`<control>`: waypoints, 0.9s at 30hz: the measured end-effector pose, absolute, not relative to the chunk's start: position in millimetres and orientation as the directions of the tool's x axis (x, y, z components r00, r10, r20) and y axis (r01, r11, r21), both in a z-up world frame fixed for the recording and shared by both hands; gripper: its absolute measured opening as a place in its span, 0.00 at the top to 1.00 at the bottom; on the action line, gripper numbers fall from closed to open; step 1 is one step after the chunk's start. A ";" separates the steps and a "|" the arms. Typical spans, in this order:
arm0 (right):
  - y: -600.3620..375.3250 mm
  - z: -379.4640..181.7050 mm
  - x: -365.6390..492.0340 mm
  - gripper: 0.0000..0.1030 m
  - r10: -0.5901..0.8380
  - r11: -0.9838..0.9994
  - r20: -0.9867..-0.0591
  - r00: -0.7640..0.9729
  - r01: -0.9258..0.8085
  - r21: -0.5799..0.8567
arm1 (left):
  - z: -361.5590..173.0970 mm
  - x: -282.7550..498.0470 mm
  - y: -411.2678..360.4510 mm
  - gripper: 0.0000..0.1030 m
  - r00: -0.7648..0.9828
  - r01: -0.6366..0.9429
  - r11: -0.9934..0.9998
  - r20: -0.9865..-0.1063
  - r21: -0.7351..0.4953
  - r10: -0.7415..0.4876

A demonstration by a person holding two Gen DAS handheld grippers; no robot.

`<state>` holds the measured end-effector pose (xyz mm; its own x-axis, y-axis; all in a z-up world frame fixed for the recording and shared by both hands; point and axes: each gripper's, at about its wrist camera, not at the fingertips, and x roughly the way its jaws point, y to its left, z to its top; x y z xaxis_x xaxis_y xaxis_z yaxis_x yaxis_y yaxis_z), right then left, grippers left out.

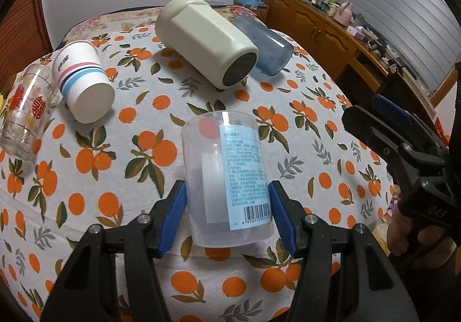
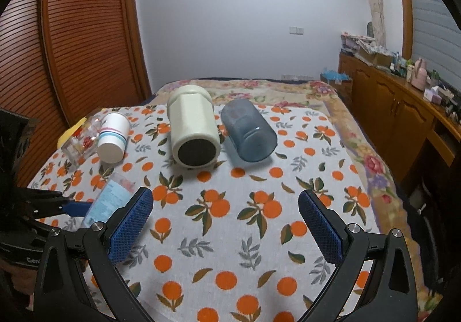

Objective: Flip cup upright
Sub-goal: 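Close the right gripper on the clear plastic cup's body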

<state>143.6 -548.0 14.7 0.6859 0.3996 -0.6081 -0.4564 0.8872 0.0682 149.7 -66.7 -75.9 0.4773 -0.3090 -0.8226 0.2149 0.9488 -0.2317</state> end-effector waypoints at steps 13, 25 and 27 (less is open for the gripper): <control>-540.4 1.5 141.8 0.00 0.415 0.875 -0.634 0.653 -0.477 0.081 | -76.1 148.9 -61.4 0.43 0.514 0.203 0.955 -0.807 -0.216 -0.292; -520.1 2.8 137.4 0.01 0.436 0.857 -0.672 0.599 -0.505 0.106 | -48.1 123.8 -30.3 0.30 0.650 0.163 0.971 -0.722 -0.174 -0.238; -515.2 0.2 138.3 0.01 0.445 0.852 -0.684 0.577 -0.509 0.125 | -44.4 119.2 -24.4 0.29 0.682 0.149 0.978 -0.701 -0.148 -0.210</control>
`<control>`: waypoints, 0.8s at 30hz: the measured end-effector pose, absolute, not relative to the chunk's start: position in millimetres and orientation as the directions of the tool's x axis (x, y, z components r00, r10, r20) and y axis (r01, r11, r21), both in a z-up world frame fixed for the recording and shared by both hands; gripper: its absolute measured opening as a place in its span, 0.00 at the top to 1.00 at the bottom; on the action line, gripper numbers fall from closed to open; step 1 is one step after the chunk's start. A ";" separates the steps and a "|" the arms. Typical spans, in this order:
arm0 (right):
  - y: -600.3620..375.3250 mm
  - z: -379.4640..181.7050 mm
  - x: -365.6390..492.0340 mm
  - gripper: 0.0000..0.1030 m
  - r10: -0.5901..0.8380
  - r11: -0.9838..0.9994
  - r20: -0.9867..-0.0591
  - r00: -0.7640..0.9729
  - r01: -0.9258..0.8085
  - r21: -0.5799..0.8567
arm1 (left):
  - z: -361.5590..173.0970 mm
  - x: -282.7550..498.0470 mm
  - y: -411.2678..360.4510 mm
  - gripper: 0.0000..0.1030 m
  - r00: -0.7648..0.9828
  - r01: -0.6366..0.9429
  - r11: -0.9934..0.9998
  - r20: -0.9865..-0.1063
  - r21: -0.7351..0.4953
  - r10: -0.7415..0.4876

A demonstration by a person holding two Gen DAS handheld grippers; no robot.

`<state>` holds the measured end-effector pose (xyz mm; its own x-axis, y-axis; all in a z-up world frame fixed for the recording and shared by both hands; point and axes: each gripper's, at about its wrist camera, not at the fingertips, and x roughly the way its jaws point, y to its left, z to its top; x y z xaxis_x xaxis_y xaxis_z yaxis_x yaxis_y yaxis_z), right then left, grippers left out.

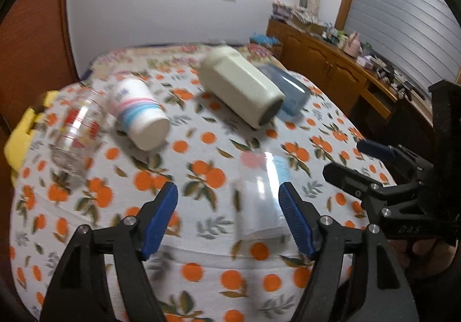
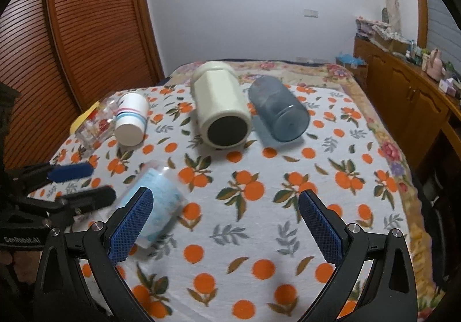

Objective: Flip cup upright
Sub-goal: 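Close the right gripper on the clear plastic cup's body, then lift the clear cup with the right gripper and rotate it open end up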

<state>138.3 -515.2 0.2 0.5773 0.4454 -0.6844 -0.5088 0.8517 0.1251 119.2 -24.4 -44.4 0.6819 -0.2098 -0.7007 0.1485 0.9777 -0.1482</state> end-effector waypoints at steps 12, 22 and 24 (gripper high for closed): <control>-484.1 -21.6 158.6 0.17 0.569 0.782 -0.749 0.338 -0.504 0.366 | -38.7 103.1 5.2 0.29 0.747 0.090 0.989 -0.649 -0.114 -0.143; -460.9 -25.5 162.5 0.20 0.512 0.803 -0.786 0.347 -0.520 0.293 | -45.4 94.1 16.8 0.29 0.759 0.064 0.990 -0.638 -0.126 -0.130; -456.3 -28.2 164.0 0.20 0.503 0.803 -0.794 0.341 -0.523 0.284 | -46.6 93.2 18.1 0.29 0.759 0.062 0.990 -0.638 -0.129 -0.131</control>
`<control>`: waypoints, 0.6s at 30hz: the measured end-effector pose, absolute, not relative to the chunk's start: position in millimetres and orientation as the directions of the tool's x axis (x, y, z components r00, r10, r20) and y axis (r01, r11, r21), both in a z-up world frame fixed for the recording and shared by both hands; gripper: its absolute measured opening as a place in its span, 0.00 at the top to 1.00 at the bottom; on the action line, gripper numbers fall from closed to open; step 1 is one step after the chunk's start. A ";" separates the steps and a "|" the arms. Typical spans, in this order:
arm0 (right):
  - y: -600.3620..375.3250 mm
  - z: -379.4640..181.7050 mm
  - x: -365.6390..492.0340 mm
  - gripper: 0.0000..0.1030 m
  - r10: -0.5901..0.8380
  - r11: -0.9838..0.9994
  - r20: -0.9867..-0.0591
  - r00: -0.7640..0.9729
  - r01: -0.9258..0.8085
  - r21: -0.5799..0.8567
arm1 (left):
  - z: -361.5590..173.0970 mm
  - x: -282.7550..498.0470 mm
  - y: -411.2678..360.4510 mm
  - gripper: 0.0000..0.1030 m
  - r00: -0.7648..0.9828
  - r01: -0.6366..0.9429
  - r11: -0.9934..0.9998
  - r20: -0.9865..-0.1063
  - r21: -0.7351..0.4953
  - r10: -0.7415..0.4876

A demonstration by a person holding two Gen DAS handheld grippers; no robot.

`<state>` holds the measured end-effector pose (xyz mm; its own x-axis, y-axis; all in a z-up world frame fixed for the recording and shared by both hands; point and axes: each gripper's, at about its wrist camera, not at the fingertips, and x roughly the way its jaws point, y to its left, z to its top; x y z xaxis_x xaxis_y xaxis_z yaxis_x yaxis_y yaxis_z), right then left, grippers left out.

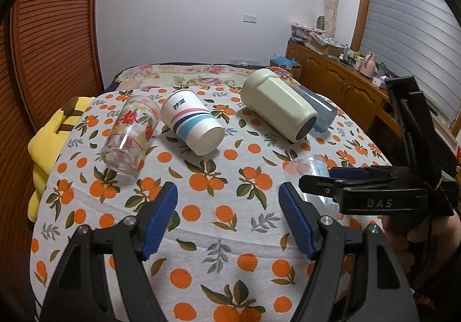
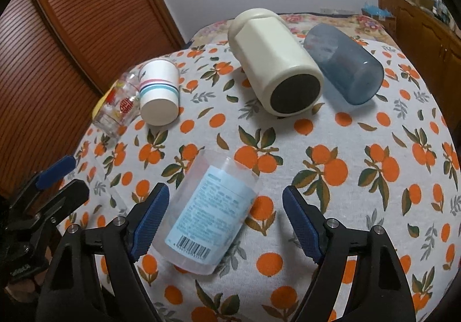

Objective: Flip cup upright
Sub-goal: 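Lift the clear cup with the right gripper and rotate it open end up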

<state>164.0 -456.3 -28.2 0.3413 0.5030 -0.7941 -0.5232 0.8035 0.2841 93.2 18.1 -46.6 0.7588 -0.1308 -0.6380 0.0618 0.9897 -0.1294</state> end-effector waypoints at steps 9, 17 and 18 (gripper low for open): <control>-446.4 -37.3 174.0 0.20 0.481 0.809 -0.831 0.279 -0.506 0.299 | -49.4 89.3 24.3 0.29 0.760 0.054 0.988 -0.636 -0.147 -0.136; -435.8 -37.9 185.3 0.20 0.468 0.803 -0.855 0.225 -0.512 0.305 | -48.9 87.5 27.2 0.29 0.762 0.047 0.988 -0.635 -0.146 -0.130; -434.3 -38.2 186.1 0.20 0.465 0.802 -0.857 0.221 -0.516 0.302 | -49.3 87.3 27.4 0.29 0.761 0.046 0.988 -0.636 -0.145 -0.129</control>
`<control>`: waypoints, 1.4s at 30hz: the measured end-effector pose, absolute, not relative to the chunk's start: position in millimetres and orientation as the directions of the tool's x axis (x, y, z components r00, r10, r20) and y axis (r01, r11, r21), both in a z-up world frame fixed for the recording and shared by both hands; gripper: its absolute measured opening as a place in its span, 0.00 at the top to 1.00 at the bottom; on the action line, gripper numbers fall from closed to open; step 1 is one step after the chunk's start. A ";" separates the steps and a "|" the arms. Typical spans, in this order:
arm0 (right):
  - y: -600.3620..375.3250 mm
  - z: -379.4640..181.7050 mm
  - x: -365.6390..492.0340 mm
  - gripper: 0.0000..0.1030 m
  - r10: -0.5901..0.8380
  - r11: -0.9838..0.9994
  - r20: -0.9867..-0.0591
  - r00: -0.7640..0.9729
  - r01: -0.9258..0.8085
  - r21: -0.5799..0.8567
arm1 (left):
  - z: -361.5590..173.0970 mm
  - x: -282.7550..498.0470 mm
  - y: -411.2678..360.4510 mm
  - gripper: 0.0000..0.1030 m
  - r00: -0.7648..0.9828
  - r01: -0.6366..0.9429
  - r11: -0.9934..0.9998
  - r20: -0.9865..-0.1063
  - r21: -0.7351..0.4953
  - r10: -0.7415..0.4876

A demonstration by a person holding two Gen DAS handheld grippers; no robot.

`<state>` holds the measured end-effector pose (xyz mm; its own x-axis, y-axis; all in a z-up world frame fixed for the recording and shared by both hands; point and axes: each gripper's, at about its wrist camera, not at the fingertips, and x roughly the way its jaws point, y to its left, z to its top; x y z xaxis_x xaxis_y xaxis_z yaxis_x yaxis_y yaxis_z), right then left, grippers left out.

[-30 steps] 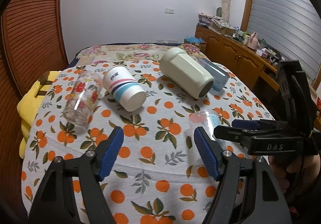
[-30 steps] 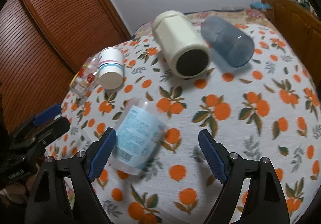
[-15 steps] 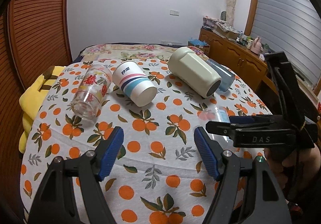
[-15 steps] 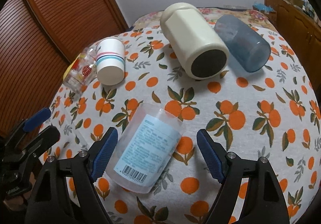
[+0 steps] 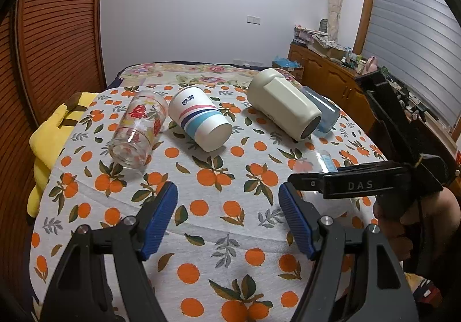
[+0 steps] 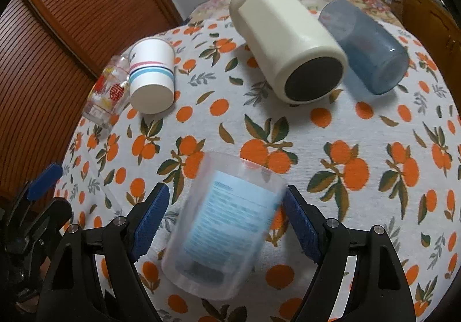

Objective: Flip cup upright
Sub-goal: 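Lift the clear cup with the right gripper and rotate it open end up, then lower the upright clear cup onto the bed and open the right gripper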

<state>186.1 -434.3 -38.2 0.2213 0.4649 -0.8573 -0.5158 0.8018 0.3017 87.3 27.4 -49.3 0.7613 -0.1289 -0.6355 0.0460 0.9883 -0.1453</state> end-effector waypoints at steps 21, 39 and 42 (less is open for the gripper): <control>-440.6 -11.4 180.0 0.39 0.490 0.765 -0.785 0.378 -0.618 0.181 | -53.9 88.5 28.0 0.29 0.753 0.040 0.989 -0.646 -0.144 -0.125; -438.2 -3.2 153.2 0.43 0.527 0.732 -0.703 0.477 -0.676 0.090 | -55.1 87.7 27.0 0.29 0.761 0.038 0.990 -0.638 -0.136 -0.117; -436.9 -2.9 150.9 0.44 0.525 0.731 -0.702 0.481 -0.677 0.083 | -53.9 85.9 26.7 0.29 0.769 0.038 0.990 -0.628 -0.134 -0.115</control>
<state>150.9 -436.9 -2.9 0.4809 0.5253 -0.7020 -0.6771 0.7312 0.0834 85.9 26.7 -53.9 0.7694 -0.1148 -0.6284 0.0381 0.9902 -0.1342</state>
